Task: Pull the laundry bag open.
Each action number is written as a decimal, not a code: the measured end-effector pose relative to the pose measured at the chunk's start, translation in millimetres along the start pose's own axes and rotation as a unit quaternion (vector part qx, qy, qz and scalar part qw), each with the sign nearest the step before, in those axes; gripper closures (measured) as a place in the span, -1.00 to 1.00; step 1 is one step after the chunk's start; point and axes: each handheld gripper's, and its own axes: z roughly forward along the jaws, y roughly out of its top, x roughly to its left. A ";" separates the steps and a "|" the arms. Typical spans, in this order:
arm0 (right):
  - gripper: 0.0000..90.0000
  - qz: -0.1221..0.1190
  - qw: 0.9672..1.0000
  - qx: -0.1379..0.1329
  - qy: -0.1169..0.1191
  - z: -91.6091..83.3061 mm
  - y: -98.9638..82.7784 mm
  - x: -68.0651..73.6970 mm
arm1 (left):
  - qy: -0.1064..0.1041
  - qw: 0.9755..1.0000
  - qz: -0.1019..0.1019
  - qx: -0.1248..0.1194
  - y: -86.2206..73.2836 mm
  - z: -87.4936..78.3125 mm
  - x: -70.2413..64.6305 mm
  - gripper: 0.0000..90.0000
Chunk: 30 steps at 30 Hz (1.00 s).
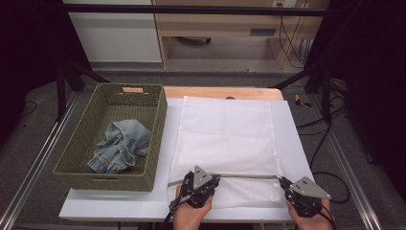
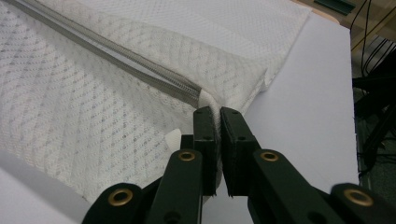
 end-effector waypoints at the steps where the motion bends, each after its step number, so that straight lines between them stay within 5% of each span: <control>1: 0.90 0.000 1.000 0.000 0.000 0.0 0.0 0.0 | 0.000 1.000 0.000 0.000 0.1 -0.4 0.5 0.92; 30: 0.90 0.004 1.000 0.009 0.000 0.7 -1.9 -0.6 | 0.009 1.000 -0.018 -0.016 -9.9 -16.2 13.0 0.92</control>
